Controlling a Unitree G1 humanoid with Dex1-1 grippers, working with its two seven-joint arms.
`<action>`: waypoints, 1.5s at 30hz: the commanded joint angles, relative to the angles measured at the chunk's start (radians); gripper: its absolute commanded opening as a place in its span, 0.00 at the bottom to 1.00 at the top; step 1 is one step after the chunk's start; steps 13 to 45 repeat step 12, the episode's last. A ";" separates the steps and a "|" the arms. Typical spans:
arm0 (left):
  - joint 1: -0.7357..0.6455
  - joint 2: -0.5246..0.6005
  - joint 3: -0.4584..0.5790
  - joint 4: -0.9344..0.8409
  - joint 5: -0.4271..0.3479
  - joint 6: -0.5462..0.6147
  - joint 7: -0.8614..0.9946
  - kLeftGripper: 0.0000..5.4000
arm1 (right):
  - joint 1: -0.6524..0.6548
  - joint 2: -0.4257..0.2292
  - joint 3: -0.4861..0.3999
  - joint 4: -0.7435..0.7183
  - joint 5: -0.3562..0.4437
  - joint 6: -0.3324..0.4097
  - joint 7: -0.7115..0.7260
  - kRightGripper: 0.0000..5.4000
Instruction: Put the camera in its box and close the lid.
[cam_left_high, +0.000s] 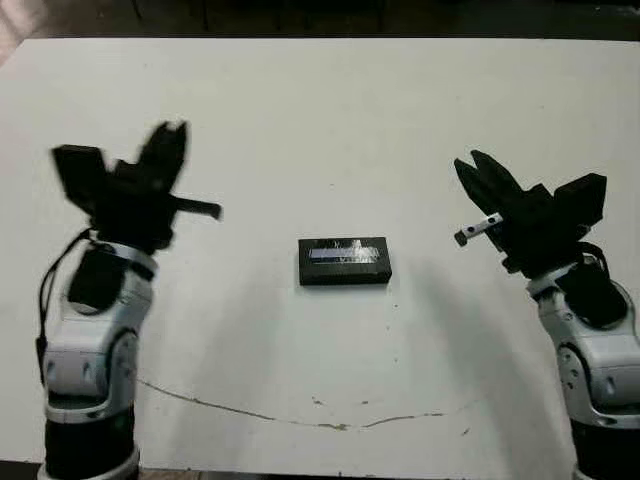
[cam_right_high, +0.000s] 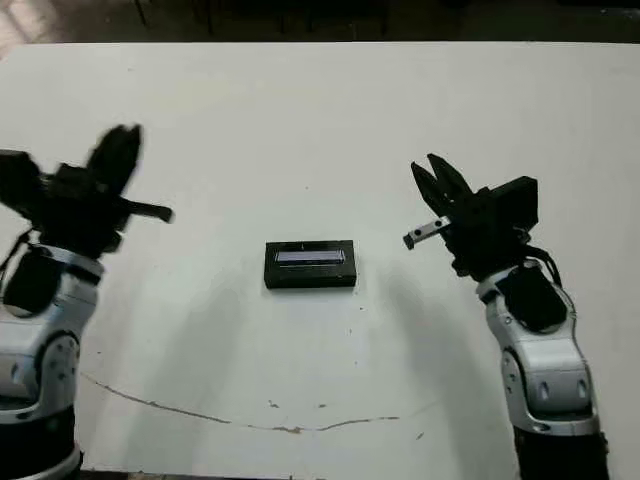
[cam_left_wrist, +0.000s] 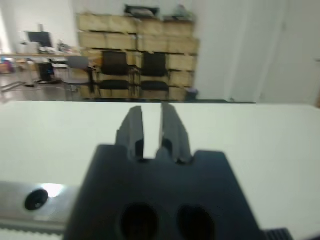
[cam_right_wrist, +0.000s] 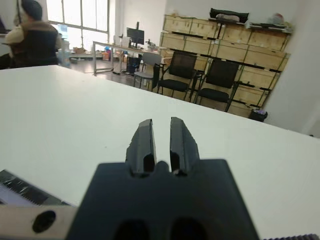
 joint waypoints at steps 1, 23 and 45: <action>0.002 -0.016 0.032 0.093 -0.004 -0.041 0.037 0.01 | -0.010 0.029 -0.006 0.047 -0.010 -0.017 -0.028 0.00; 0.032 -0.041 -0.008 0.177 -0.007 -0.240 -0.002 0.01 | -0.027 0.059 -0.023 0.104 -0.031 -0.098 -0.064 0.00; 0.032 -0.041 -0.008 0.177 -0.007 -0.240 -0.002 0.01 | -0.027 0.059 -0.023 0.104 -0.031 -0.098 -0.064 0.00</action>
